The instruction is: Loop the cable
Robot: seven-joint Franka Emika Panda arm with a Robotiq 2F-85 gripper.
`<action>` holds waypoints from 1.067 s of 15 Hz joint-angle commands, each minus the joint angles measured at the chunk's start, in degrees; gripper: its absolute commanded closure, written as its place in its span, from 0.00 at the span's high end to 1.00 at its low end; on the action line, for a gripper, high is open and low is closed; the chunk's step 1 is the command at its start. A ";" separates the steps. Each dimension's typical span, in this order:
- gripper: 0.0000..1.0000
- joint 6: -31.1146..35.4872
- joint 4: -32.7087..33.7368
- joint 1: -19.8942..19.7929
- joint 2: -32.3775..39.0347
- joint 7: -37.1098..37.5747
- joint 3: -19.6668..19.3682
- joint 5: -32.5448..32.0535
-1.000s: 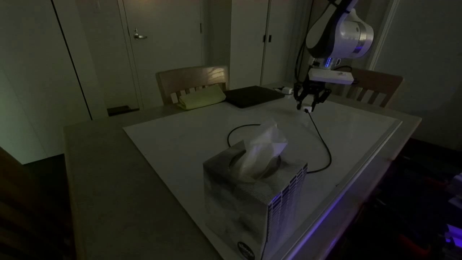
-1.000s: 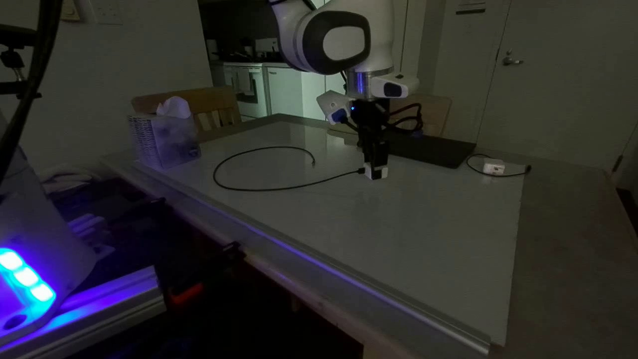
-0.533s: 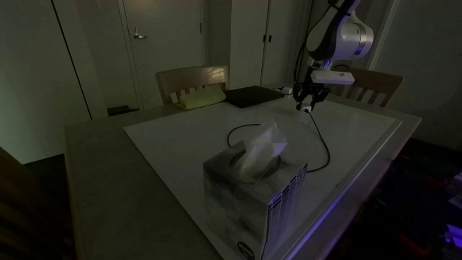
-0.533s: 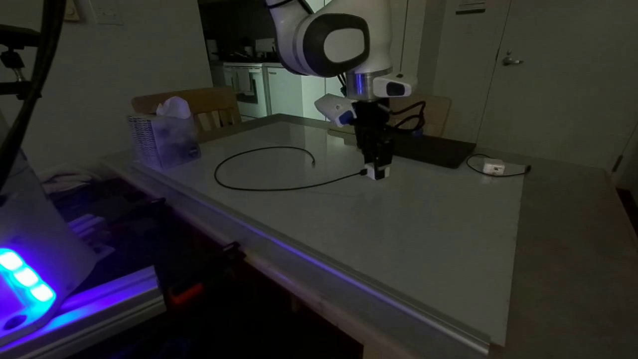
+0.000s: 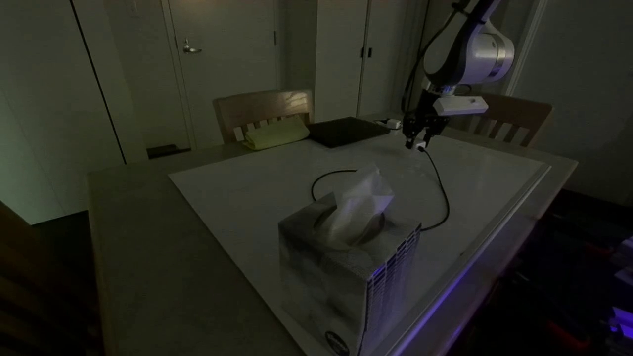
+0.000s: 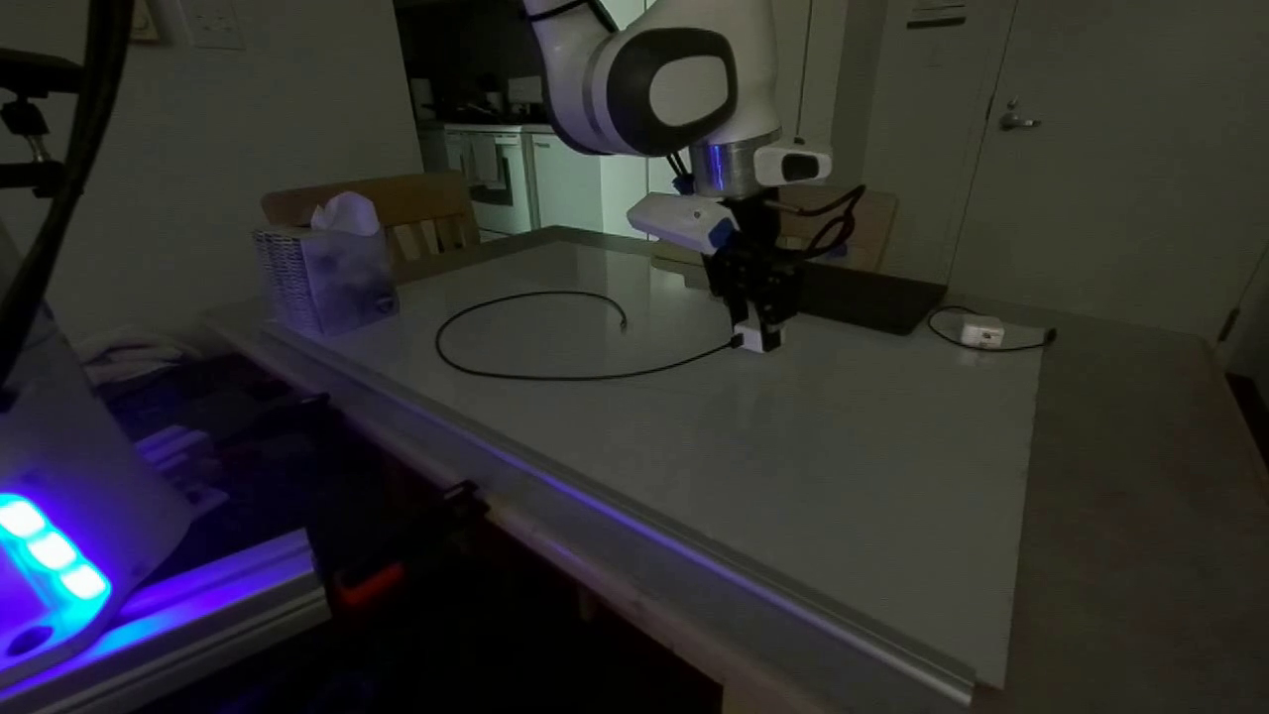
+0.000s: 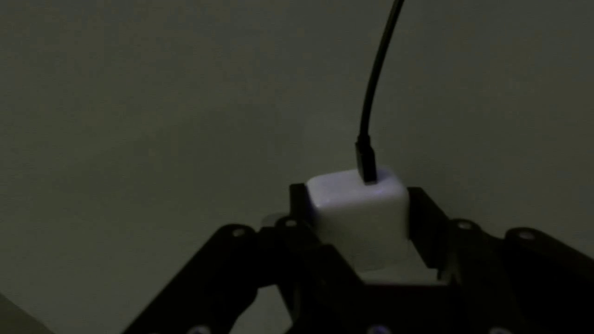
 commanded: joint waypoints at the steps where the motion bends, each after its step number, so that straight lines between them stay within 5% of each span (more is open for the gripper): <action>1: 0.29 0.43 0.19 1.18 0.01 1.88 0.08 -0.70; 6: 0.29 -0.10 0.11 1.99 -0.23 -1.34 1.75 -4.35; 7: 0.54 -0.10 0.10 2.40 -0.23 -1.07 2.11 -4.49; 10: 0.54 -0.11 0.10 2.41 -0.21 -0.78 1.83 -4.48; 11: 0.29 -0.12 0.10 2.31 -0.21 -0.78 1.70 -4.49; 14: 0.29 1.88 1.60 3.90 -0.46 -4.21 0.90 -8.59; 16: 0.29 1.24 3.72 1.47 -0.96 -8.32 5.02 -9.55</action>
